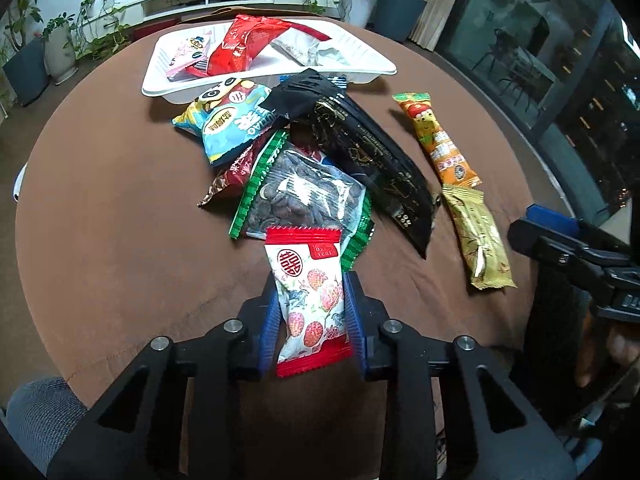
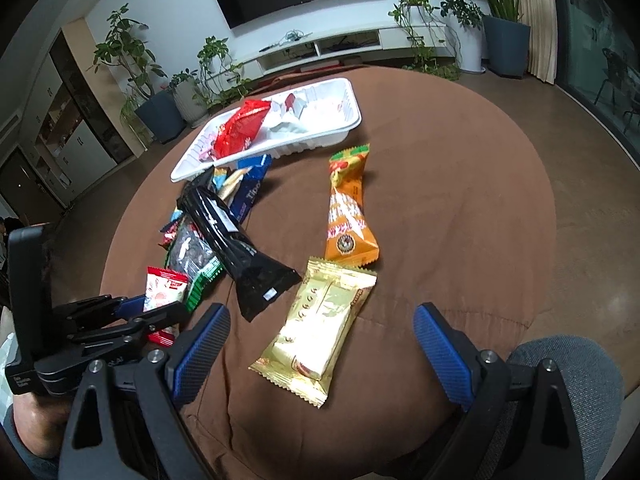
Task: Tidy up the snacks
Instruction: 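Grasp the strawberry-print packet with the left tool while the right tool grasps the gold bar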
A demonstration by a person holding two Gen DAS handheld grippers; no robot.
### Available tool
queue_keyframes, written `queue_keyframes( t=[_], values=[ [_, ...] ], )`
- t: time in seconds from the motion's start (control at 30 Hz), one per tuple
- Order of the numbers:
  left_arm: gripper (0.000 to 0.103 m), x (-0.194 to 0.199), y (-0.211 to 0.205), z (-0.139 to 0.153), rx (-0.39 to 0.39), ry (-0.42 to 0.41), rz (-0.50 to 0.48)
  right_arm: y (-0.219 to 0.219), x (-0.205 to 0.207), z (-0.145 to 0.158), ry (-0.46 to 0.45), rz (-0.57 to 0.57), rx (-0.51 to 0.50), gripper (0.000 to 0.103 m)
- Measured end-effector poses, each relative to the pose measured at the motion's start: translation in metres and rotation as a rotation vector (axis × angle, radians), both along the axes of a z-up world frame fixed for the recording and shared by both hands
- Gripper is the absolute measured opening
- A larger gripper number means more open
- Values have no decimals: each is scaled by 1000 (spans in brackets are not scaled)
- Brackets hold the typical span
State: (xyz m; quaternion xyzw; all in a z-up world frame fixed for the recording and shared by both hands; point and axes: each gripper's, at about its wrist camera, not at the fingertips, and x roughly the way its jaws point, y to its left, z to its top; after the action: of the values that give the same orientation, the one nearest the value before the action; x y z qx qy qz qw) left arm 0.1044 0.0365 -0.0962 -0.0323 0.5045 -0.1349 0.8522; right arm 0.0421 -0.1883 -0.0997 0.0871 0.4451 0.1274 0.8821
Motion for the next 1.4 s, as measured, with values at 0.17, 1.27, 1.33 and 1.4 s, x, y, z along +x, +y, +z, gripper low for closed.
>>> queue_keyframes(
  t=[0.17,1.27,1.33,1.4],
  values=[
    [16,-2,3,4,-45,-8,-12,0,1,-4,16,-8,-1,96],
    [15,-19,17,0,-173,-7,-15,35,13,-23,55,75,-256,52],
    [15,-19,18,-1,-175,-8,-14,36,13,-23,51,78,-279,43],
    [15,-19,18,-1,-176,-7,-13,35,13,-23,51,80,-277,40]
  ],
)
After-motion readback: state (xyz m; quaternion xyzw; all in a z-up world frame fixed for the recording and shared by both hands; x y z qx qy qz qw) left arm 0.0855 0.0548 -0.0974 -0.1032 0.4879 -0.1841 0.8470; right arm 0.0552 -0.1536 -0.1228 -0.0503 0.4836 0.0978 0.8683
